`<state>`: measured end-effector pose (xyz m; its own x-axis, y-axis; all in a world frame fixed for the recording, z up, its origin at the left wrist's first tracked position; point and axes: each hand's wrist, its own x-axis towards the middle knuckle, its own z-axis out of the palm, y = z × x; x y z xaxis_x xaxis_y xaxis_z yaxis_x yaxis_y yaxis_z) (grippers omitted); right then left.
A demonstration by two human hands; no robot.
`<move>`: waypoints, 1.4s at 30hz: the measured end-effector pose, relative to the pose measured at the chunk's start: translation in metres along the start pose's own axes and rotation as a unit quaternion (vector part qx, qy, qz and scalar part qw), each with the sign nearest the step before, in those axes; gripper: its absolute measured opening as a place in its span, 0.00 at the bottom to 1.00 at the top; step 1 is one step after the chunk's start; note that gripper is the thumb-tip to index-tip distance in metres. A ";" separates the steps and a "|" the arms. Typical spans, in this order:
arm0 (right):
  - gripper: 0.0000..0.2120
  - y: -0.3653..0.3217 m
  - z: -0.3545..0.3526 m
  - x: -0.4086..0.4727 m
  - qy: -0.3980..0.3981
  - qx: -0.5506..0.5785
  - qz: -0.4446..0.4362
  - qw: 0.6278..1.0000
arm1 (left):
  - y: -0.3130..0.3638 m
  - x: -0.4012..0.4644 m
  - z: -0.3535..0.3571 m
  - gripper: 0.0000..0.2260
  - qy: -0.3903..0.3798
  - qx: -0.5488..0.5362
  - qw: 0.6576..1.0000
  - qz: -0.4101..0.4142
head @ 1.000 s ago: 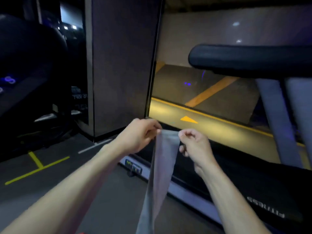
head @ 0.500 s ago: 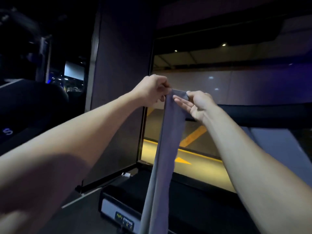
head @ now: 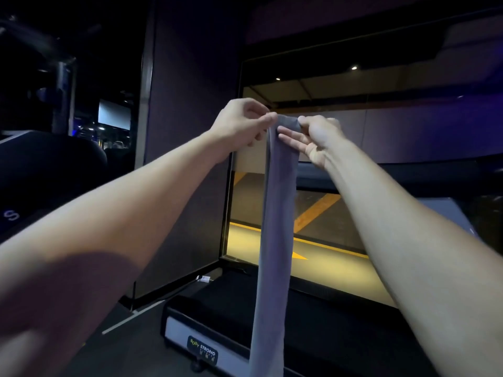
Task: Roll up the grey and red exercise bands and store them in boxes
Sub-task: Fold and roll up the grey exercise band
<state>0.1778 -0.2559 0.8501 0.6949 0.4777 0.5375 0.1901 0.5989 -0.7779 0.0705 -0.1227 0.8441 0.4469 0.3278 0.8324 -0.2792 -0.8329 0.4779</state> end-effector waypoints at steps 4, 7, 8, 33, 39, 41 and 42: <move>0.04 -0.006 -0.006 -0.005 0.002 -0.010 -0.002 1.000 | -0.019 -0.029 0.014 0.34 -0.101 -0.029 0.992 -0.075; 0.04 -0.008 -0.010 -0.009 0.003 -0.007 0.003 1.000 | -0.032 -0.062 0.031 0.26 -0.154 -0.013 0.983 -0.100; 0.04 -0.009 -0.011 -0.011 0.003 -0.008 0.003 1.000 | -0.035 -0.072 0.036 0.21 -0.157 -0.024 0.981 -0.109; 0.03 -0.010 -0.017 -0.029 0.018 0.045 -0.032 0.998 | -0.063 -0.209 0.084 0.10 -0.114 -0.052 0.979 -0.159; 0.03 -0.004 -0.023 -0.027 0.020 0.063 -0.032 0.997 | -0.069 -0.210 0.094 0.10 -0.074 -0.118 0.967 -0.216; 0.04 -0.002 -0.025 -0.028 0.017 0.064 -0.030 0.997 | -0.074 -0.210 0.096 0.10 -0.064 -0.140 0.959 -0.236; 0.05 -0.001 -0.025 -0.028 0.017 0.064 -0.030 0.997 | -0.076 -0.211 0.096 0.10 -0.063 -0.150 0.957 -0.242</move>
<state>0.1754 -0.2865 0.8278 0.7084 0.4175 0.5691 0.1431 0.7046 -0.6950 0.0792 -0.1715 0.6051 0.6792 0.5698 0.4626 -0.2377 -0.4255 0.8732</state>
